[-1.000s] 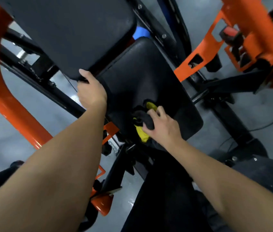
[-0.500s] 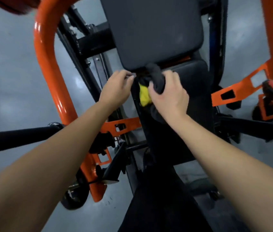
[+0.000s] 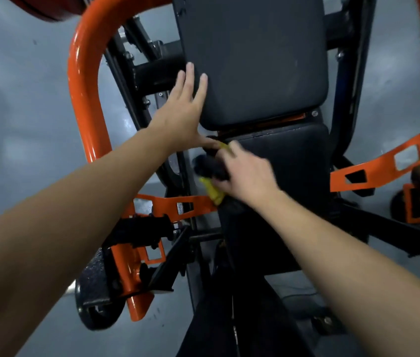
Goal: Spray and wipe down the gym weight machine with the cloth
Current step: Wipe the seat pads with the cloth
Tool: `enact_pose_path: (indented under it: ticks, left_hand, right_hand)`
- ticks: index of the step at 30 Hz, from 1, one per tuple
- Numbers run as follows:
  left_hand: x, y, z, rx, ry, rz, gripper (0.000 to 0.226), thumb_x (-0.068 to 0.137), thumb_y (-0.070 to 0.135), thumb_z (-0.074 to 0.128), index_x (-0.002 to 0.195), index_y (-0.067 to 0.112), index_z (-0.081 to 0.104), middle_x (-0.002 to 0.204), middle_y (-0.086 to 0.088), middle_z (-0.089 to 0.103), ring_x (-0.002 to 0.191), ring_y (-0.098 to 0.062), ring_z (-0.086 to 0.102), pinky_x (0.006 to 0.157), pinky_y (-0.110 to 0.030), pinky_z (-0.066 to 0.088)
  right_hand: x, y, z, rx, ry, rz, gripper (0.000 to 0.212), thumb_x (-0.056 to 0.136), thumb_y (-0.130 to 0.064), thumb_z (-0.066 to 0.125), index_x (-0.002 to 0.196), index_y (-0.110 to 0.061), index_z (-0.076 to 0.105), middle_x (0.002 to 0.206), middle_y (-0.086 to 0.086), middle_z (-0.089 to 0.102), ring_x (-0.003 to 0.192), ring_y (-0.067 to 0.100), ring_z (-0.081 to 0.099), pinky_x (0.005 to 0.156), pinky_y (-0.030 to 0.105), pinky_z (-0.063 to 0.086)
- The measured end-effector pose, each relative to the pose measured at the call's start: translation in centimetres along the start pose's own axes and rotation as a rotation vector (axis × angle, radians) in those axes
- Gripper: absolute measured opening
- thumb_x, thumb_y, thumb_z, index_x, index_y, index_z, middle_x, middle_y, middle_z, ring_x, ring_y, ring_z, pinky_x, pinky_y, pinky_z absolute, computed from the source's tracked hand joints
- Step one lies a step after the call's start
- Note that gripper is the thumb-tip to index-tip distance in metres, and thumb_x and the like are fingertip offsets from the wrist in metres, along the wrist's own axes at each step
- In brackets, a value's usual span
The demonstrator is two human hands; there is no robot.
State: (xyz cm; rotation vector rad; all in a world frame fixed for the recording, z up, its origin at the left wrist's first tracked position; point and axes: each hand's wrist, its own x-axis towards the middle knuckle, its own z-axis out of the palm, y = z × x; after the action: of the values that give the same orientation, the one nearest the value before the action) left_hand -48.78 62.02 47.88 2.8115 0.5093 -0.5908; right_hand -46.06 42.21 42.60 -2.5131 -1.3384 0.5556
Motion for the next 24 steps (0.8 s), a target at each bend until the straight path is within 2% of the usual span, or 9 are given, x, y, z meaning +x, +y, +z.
enact_pose_path:
  ticks: [1,3,5,8,12,15,19,22,24]
  left_hand:
    - [0.2,0.6,0.0,-0.001,0.014,-0.035,0.134,0.073,0.069,0.078,0.163,0.013,-0.004,0.168,-0.012,-0.022,0.155,-0.033,0.016,0.111,-0.047,0.040]
    - [0.6,1.7,-0.2,0.030,0.053,-0.085,0.125,0.077,0.060,0.080,0.164,0.012,0.003,0.169,-0.014,-0.016,0.146,-0.035,0.036,0.100,-0.045,0.048]
    - [1.0,2.5,-0.8,0.056,0.039,-0.122,0.122,0.079,0.053,0.082,0.163,0.007,0.006,0.169,-0.020,-0.013,0.148,-0.037,0.033,0.107,-0.044,0.044]
    - [0.8,2.9,-1.0,0.110,-0.001,-0.135,0.116,0.084,0.038,0.082,0.162,0.004,0.004,0.167,-0.024,-0.013,0.148,-0.039,0.031,0.107,-0.045,0.043]
    - [0.9,3.5,0.3,0.238,0.092,-0.128,0.091,0.096,0.007,0.068,0.160,-0.003,0.003,0.165,-0.032,-0.008,0.142,-0.041,0.039,0.109,-0.040,0.041]
    - [1.0,3.7,1.2,0.215,0.153,-0.157,0.084,0.098,0.000,0.060,0.160,-0.002,0.004,0.166,-0.030,-0.007,0.138,-0.041,0.044,0.106,-0.038,0.042]
    - [1.3,3.2,1.9,0.225,0.159,-0.174,0.102,0.090,0.017,0.077,0.161,-0.001,0.006,0.167,-0.029,-0.005,0.118,-0.038,0.057,0.091,-0.037,0.049]
    - [1.5,2.8,2.2,0.231,0.131,-0.176,0.113,0.085,0.028,0.084,0.160,-0.002,0.005,0.166,-0.032,-0.004,0.134,-0.043,0.046,0.107,-0.043,0.045]
    - [1.4,2.9,2.2,0.239,0.133,-0.172,0.113,0.086,0.029,0.083,0.160,-0.004,0.004,0.165,-0.033,-0.004,0.140,-0.045,0.038,0.116,-0.045,0.036]
  right_hand:
    - [0.2,1.8,-1.1,0.000,0.069,0.082,0.046,0.084,-0.058,0.068,0.114,-0.025,0.056,0.117,0.004,0.050,0.096,0.033,0.066,0.061,0.036,0.036]
    - [0.2,4.3,-2.3,0.072,0.269,0.252,0.040,0.086,-0.055,0.064,0.107,-0.023,0.057,0.109,0.005,0.050,0.087,0.037,0.065,0.060,0.036,0.035]
    - [0.3,3.9,-1.7,0.133,0.366,0.367,0.038,0.087,-0.054,0.060,0.106,-0.021,0.056,0.106,0.005,0.050,0.084,0.037,0.063,0.060,0.036,0.033]
    - [0.2,0.5,-0.2,0.136,0.350,0.511,0.044,0.086,-0.052,0.061,0.112,-0.018,0.057,0.112,0.009,0.052,0.090,0.031,0.062,0.059,0.034,0.031]
    - [-0.3,0.1,1.8,-0.038,0.280,0.079,0.046,0.078,-0.054,0.070,0.102,-0.016,0.060,0.103,0.012,0.054,0.075,0.029,0.061,0.048,0.030,0.033]
    - [0.0,1.2,2.3,-0.052,0.240,-0.166,0.049,0.074,-0.055,0.077,0.100,-0.017,0.061,0.103,0.011,0.056,0.072,0.029,0.059,0.044,0.031,0.037]
    - [-0.4,2.2,2.6,-0.022,0.169,-0.415,0.051,0.066,-0.056,0.084,0.100,-0.022,0.067,0.105,0.006,0.060,0.075,0.027,0.062,0.046,0.029,0.036]
    - [-1.2,2.5,3.5,-0.046,0.097,-0.524,0.046,0.071,-0.058,0.082,0.104,-0.027,0.071,0.108,0.001,0.061,0.080,0.024,0.062,0.049,0.030,0.039]
    - [-1.7,2.5,4.2,-0.032,0.096,-0.491,0.047,0.070,-0.054,0.084,0.105,-0.026,0.071,0.108,0.001,0.060,0.080,0.024,0.061,0.050,0.031,0.039]
